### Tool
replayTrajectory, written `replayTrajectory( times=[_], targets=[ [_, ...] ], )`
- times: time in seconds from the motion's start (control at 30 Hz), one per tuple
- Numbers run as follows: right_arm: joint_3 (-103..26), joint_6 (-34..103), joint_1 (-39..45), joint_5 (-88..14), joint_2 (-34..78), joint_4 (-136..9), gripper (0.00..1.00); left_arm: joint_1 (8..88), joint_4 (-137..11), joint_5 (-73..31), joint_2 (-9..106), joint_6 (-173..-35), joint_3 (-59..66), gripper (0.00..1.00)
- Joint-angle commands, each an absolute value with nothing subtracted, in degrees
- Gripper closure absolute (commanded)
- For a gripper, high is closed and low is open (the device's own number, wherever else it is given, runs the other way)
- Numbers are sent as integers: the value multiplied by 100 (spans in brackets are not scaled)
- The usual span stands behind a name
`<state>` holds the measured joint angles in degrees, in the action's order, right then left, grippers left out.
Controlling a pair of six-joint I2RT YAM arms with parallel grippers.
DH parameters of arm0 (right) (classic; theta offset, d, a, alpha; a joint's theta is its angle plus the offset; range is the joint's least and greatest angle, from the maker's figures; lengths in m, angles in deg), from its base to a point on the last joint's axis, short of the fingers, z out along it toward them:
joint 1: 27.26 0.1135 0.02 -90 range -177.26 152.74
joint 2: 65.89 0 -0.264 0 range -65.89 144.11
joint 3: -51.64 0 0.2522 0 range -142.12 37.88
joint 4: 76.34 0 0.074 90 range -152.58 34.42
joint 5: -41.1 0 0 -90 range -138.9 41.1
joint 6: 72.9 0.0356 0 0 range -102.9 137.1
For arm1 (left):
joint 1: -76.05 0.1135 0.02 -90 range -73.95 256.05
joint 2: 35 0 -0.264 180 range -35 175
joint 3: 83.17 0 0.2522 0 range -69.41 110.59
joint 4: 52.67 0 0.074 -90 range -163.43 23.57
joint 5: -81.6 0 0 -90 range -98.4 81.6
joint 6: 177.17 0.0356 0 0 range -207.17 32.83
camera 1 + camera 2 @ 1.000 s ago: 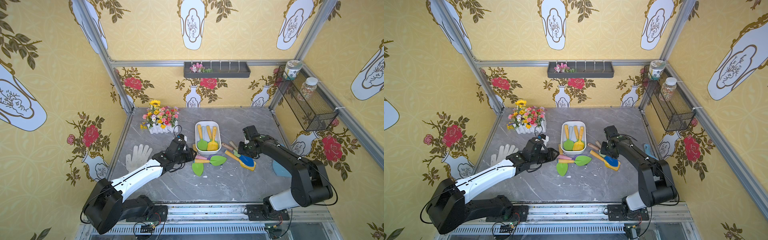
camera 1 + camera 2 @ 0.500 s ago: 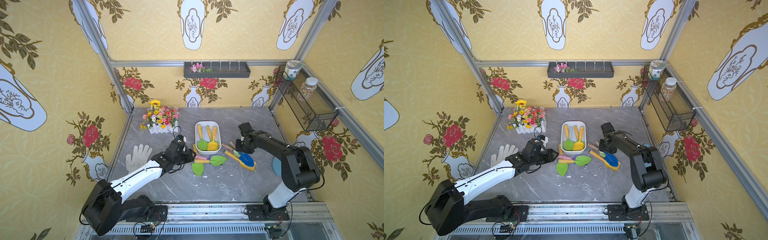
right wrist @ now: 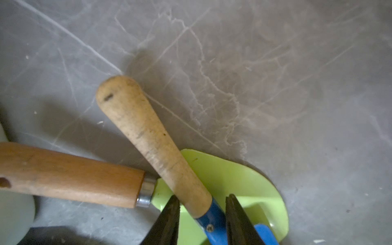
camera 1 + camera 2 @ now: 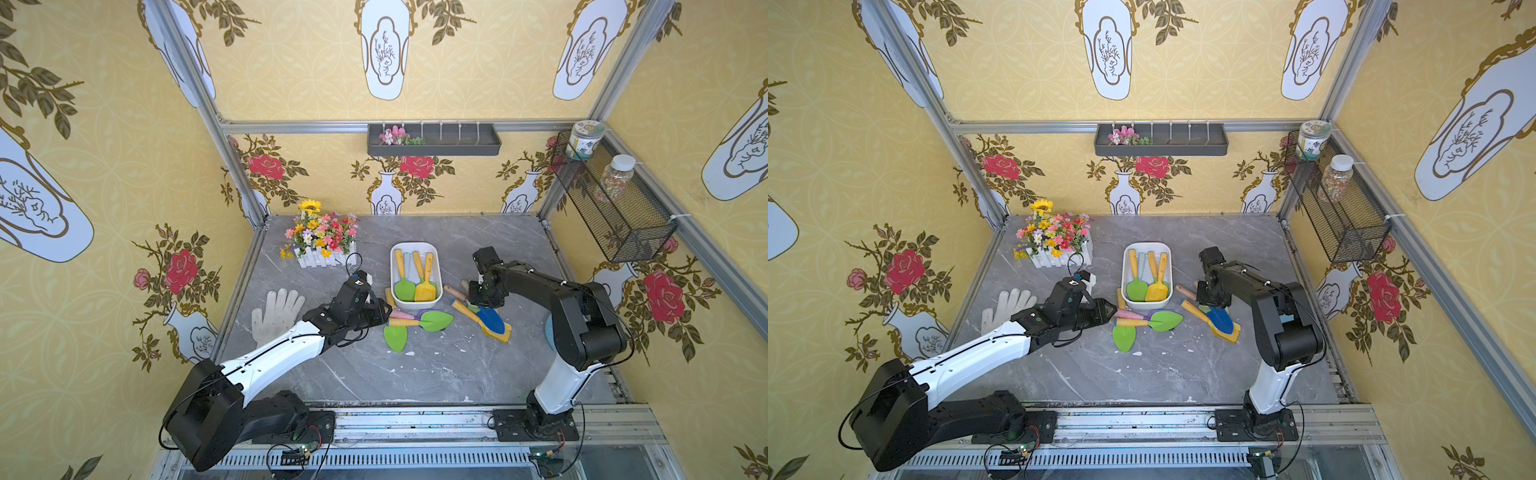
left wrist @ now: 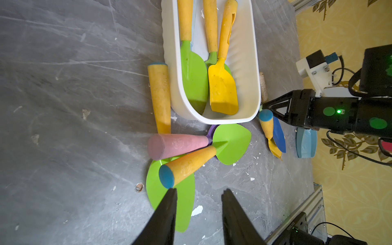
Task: Put the shovel into the storage box
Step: Pick up the shovel from the center of the board.
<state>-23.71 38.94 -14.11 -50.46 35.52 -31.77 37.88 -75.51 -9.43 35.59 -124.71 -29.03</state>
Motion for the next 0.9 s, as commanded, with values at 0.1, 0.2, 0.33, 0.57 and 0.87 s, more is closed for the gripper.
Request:
replayTrajectory(
  times=[0.1,0.2,0.33,0.57,0.87],
  targets=[
    [-2420,3764,-1391,-5031,3674,-3267,67,3786,-7523,-884,3536,-12488,-2935,60],
    [-2417,3749,-1377,-5028,3662,-3263,71,3791,-7522,-875,3538,-12504,-2938,60],
    [-2444,3725,-1355,-5039,3630,-3221,76,3791,-7524,-875,3544,-12496,-2928,61],
    [-2547,3696,-1217,-5184,3405,-3009,82,3791,-7527,-842,3507,-12503,-2930,60],
    [-2884,3735,-863,-5454,2954,-2501,83,3799,-7520,-728,3437,-12623,-2945,59]
  ],
)
